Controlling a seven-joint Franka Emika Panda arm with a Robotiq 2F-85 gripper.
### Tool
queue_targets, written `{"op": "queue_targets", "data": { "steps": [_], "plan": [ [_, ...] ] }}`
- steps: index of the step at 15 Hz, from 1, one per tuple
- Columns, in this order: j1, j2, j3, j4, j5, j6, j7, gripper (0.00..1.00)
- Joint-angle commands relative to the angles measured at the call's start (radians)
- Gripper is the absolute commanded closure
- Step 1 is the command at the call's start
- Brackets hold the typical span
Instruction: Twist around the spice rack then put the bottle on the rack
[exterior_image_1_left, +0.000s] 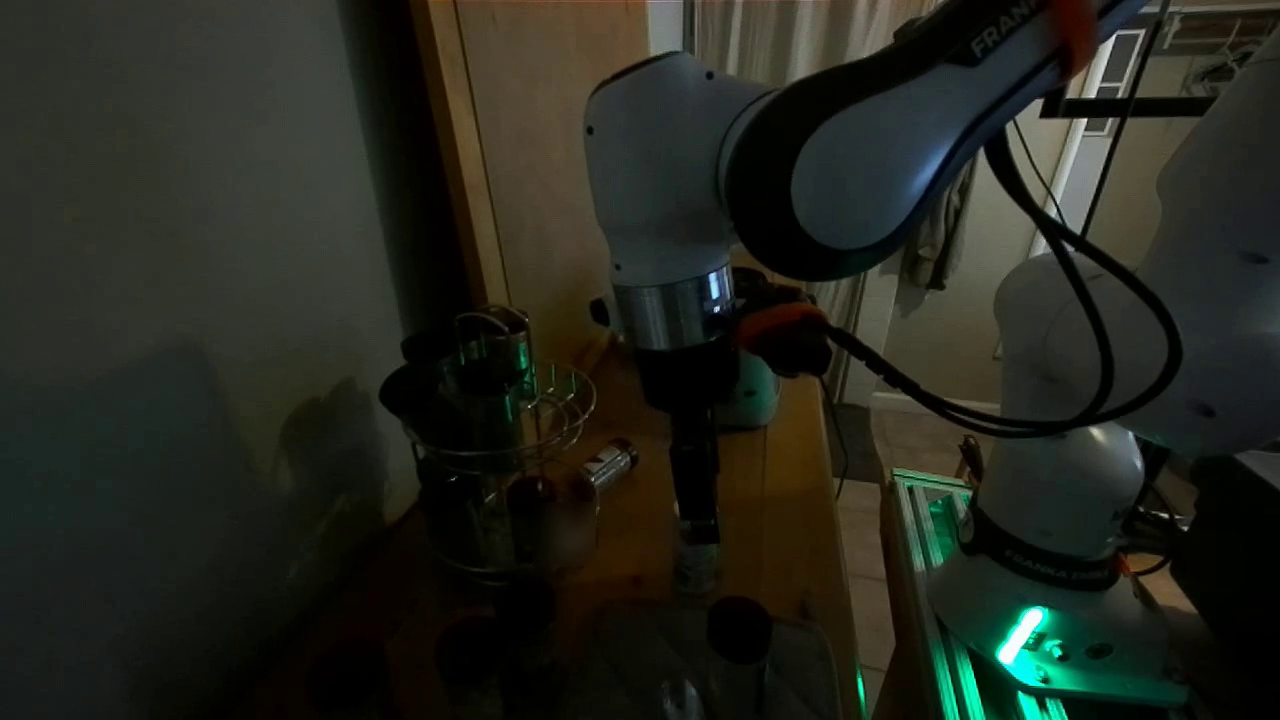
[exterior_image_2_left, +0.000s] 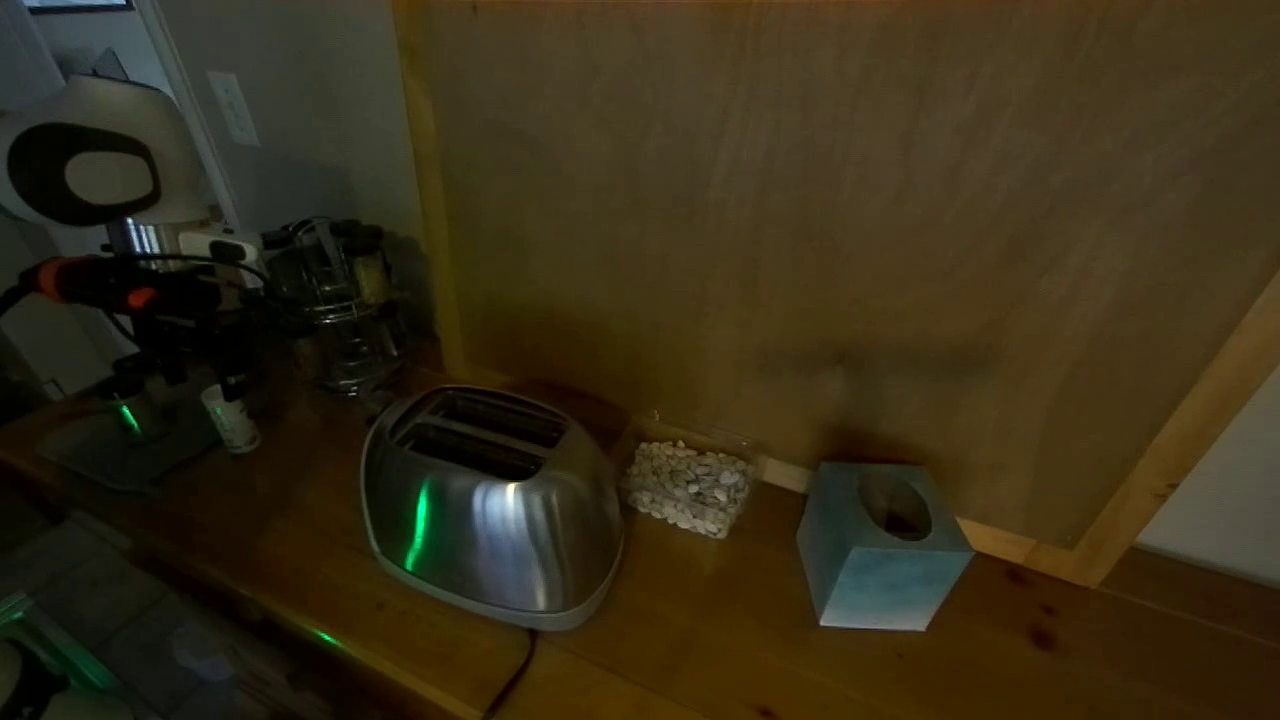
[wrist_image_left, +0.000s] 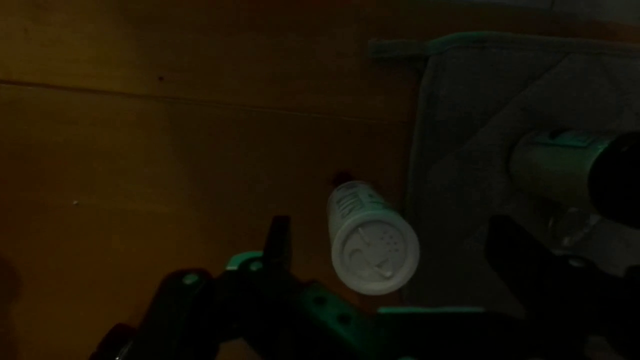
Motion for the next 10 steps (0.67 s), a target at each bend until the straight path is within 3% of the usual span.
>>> {"op": "queue_targets", "data": {
  "steps": [1, 2, 3, 8, 9, 10],
  "plan": [
    [0.016, -0.029, -0.013, -0.038, 0.048, 0.072, -0.026, 0.07],
    [0.017, -0.024, -0.011, -0.039, 0.049, 0.08, -0.024, 0.14],
    [0.016, -0.019, -0.01, -0.04, 0.047, 0.086, -0.02, 0.31],
    [0.013, -0.014, -0.007, -0.039, 0.039, 0.096, -0.011, 0.67],
    [0.013, -0.012, -0.007, -0.039, 0.037, 0.098, -0.012, 0.23],
    [0.012, -0.011, -0.008, -0.038, 0.039, 0.098, -0.013, 0.28]
  ]
}}
